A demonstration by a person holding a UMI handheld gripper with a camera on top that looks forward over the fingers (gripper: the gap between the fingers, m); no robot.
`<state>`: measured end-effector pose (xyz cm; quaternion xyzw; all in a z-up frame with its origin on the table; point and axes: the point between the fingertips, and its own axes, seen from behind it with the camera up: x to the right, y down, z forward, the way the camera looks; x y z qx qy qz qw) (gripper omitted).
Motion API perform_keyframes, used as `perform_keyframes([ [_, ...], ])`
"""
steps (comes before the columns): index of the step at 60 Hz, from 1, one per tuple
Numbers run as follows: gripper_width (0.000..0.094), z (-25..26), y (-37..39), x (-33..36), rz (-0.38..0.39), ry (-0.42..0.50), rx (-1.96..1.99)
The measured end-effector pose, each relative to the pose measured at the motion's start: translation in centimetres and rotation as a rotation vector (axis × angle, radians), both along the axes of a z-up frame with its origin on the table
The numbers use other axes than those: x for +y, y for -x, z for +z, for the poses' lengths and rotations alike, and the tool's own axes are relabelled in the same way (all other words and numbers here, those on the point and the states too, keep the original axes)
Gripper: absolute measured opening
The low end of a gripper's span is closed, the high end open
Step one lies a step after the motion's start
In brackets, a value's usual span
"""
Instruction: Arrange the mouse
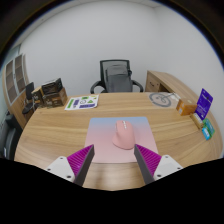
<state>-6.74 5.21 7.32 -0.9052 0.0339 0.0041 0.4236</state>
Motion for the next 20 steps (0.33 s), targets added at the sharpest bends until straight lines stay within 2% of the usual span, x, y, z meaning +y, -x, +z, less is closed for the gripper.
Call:
perform_keyframes([
  [5, 0.0839, 1.7, 2.0, -4.5, 0.015, -0.003, 0.0],
  [20, 0.0845, 6.7, 4.5, -17.5, -0.008, 0.001, -0.026],
])
